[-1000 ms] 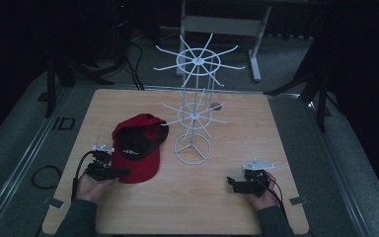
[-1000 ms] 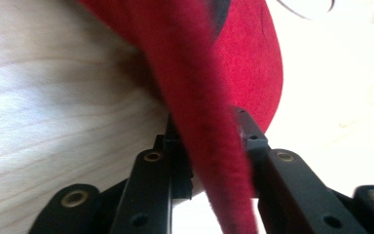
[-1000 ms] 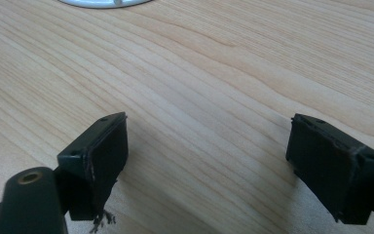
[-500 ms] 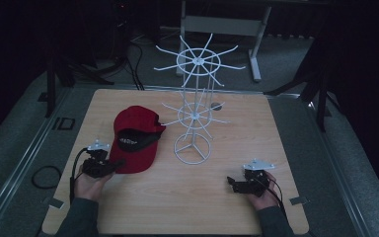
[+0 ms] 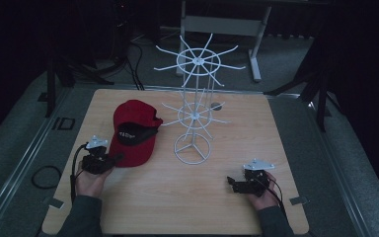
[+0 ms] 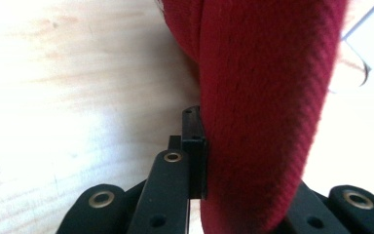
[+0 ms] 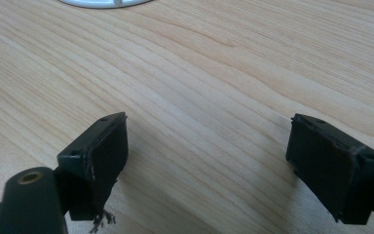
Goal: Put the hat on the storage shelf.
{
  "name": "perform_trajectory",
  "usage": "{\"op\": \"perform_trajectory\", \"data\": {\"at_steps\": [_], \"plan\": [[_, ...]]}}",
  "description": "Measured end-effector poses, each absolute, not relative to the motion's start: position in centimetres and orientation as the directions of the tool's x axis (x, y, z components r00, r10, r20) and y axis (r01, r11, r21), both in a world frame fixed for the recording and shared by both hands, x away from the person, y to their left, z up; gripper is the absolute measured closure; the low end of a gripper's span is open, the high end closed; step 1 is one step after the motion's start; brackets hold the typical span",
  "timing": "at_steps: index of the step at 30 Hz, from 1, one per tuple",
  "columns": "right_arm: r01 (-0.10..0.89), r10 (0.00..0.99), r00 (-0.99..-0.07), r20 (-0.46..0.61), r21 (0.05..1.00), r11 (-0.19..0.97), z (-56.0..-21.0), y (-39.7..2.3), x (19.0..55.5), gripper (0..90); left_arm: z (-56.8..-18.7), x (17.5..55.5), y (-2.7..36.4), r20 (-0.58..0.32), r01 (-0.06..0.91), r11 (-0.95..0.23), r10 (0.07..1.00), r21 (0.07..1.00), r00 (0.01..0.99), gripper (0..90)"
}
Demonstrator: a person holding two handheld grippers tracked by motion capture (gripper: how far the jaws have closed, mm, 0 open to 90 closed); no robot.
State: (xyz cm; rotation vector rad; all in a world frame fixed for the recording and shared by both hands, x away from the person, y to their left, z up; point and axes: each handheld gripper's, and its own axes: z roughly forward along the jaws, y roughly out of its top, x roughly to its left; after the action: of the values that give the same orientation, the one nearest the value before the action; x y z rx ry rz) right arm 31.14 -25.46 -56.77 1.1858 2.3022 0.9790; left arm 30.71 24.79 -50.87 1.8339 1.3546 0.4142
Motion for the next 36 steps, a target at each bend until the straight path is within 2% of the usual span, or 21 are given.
{"op": "perform_trajectory", "data": {"at_steps": [12, 36], "plan": [[0.559, 0.817, -0.577, -0.011, 0.724, 0.404, -56.8, -25.5, 31.1, 15.2, -49.2, 30.6, 24.4, -0.150, 0.550, -0.073, 0.925, 0.832, 0.349, 85.4], [0.559, 0.818, -0.575, -0.013, 0.724, 0.404, -56.8, -25.5, 31.3, 15.2, -46.9, 30.9, 23.8, -0.141, 0.468, -0.027, 0.937, 0.883, 0.320, 85.4]]}}
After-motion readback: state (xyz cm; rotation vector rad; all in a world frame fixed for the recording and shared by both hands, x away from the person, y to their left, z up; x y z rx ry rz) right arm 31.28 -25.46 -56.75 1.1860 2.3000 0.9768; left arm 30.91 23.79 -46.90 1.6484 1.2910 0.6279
